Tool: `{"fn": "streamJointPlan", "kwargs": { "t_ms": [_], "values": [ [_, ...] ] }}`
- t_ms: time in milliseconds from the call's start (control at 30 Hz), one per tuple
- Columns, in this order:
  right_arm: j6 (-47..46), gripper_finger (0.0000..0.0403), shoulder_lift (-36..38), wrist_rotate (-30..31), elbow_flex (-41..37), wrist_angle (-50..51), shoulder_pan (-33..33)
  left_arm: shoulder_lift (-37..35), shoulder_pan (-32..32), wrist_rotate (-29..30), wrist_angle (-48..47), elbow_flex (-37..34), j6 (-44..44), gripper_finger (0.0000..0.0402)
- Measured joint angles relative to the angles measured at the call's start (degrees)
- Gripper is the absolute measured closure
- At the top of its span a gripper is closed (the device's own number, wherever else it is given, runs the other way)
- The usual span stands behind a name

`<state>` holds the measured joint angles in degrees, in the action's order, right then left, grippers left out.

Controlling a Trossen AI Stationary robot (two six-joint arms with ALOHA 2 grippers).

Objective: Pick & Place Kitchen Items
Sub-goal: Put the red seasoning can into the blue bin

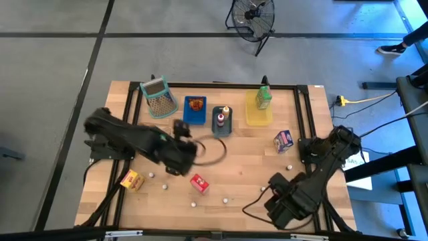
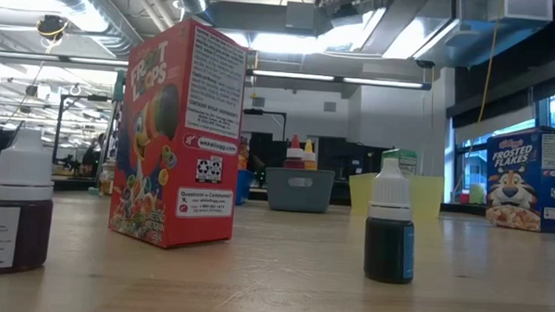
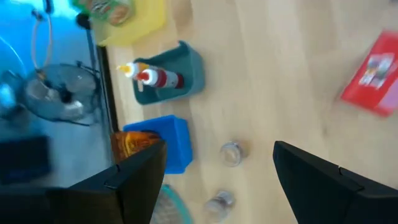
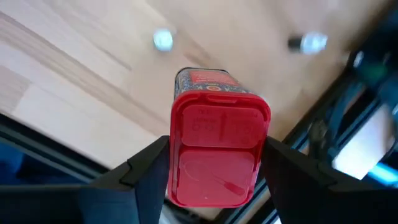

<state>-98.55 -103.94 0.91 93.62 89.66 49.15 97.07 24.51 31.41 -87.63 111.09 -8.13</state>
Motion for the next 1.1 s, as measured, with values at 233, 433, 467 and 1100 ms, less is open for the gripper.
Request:
{"fn": "streamJointPlan", "kwargs": {
  "t_ms": [233, 433, 467, 1100],
  "values": [
    [16.1, 0.0174, 0.0, 6.3, 2.0, 0.3, -5.5, -8.6, 4.1, 2.6, 2.2, 0.0, -9.6, 0.0111],
    [28.0, 0.0174, 0.0, 10.1, 4.8, 0.4, -9.2, -9.8, 7.9, 9.1, 1.6, 0.0, -16.2, 0.0111],
    [29.8, 0.0174, 0.0, 10.4, 5.4, 0.4, -9.8, -9.8, 8.4, 10.3, 1.6, 0.0, -17.0, 0.0111],
    [58.3, 0.0174, 0.0, 16.7, 16.0, 0.1, -19.9, 2.8, 15.4, 13.9, 0.9, 0.0, -27.4, 0.0111]
  ]
}}
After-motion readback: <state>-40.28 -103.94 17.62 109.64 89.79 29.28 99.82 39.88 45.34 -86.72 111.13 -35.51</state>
